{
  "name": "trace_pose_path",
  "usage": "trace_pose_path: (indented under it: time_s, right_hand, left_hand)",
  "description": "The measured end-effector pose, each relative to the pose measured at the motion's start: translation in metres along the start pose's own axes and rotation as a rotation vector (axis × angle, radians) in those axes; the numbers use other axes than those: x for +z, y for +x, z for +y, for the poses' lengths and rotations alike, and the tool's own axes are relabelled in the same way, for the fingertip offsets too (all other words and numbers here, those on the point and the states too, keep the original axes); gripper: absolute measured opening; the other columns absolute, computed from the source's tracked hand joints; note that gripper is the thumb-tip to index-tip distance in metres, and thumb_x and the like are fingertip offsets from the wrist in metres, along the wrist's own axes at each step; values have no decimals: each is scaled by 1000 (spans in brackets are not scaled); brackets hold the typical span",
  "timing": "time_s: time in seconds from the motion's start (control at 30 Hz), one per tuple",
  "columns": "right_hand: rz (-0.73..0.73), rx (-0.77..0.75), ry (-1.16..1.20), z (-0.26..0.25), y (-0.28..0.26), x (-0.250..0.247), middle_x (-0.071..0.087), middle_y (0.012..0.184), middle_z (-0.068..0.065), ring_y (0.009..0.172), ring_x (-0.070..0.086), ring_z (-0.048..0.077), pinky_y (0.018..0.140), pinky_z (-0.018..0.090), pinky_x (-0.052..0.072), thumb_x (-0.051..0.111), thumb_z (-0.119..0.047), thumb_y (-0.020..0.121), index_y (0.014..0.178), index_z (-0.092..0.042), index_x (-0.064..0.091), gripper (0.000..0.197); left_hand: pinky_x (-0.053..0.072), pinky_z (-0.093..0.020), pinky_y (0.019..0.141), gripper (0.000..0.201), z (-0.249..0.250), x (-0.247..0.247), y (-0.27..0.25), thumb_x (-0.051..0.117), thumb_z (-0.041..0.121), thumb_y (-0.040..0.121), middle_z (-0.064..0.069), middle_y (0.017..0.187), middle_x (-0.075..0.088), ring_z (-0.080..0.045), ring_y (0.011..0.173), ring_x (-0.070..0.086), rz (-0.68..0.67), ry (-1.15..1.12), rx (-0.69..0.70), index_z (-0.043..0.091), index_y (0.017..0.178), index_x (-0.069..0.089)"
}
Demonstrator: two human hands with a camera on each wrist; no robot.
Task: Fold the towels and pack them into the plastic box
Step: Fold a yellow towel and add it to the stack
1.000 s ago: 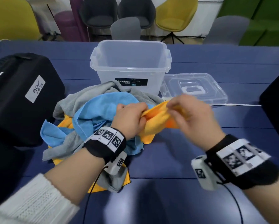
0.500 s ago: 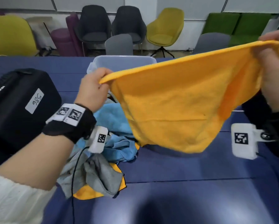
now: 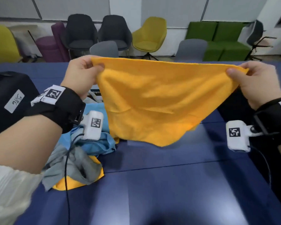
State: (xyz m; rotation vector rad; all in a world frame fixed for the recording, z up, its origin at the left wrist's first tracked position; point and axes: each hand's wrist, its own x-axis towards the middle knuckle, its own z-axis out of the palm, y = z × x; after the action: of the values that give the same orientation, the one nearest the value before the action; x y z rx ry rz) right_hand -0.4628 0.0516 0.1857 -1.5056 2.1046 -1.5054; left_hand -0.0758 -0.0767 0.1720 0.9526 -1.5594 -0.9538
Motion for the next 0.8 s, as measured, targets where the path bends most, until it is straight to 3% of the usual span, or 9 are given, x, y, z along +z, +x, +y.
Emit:
trace_pose_path:
  time_s: [0.07,0.2,0.3,0.37,0.43,0.53,0.67,0.73,0.8]
  right_hand:
    - [99,12,54,0,3,-12,50,68,7,63,48,19,61,35,44,69,-40,77,59,-27,54,26]
    - [221,26,80,5,13,-36,47,73,12,65,45,24,57,48,45,68,-56,73,64,-32,55,29]
    - [-92,54,-21,9,17,-42,46,66,13,45,47,12,40,28,40,56,-30,92,67,-26,51,26]
    - [-150,74,-22,17,20,-42,43,61,12,33,45,6,32,19,33,49,-19,97,68,-25,46,30]
    - [-164,121,37,20,20,-40,47,65,9,38,57,5,31,18,39,44,-18,100,73,-26,43,29]
    - [-148,132,117,22,23,-32,53,79,12,55,68,12,46,25,54,42,-19,101,74,-27,43,29]
    - [3,-22,155,15,29,-37,53,94,11,88,66,24,67,28,51,41,-25,97,74,-32,43,25]
    - [20,-44,228,19,26,-42,53,94,8,91,66,22,71,34,53,40,-27,96,75,-32,44,22]
    - [-36,-10,326,31,16,-44,52,86,5,80,64,16,67,34,57,42,-20,98,76,-28,44,24]
  left_hand:
    - [51,-28,59,21,10,10,-2,52,8,94,6,80,67,-9,70,59,-7,-26,23,25,91,63]
    - [36,-29,54,13,26,25,-4,50,25,97,-2,73,50,-14,60,43,-31,-64,63,23,88,60]
    - [33,-21,44,19,26,33,-4,49,23,99,-1,68,50,-8,47,45,-43,34,-28,23,83,59]
    - [37,-19,44,19,20,39,-5,49,20,99,0,77,61,-6,52,59,-50,113,-125,24,84,60]
    - [43,-18,46,18,14,44,-6,47,18,100,-1,88,65,-9,66,68,-28,66,-188,21,87,60]
    - [54,-23,59,18,9,52,-4,45,14,100,-6,97,65,-15,82,68,36,-16,-195,18,90,59]
    - [54,-34,86,21,19,54,3,43,14,100,-2,98,67,-14,92,67,70,-63,-49,21,92,61]
    - [53,-32,87,22,24,52,-2,42,14,99,1,94,67,-14,92,67,39,-64,-16,23,92,61]
    - [55,-29,84,23,20,51,-15,42,11,99,1,91,68,-15,88,68,-40,-50,-43,21,95,63]
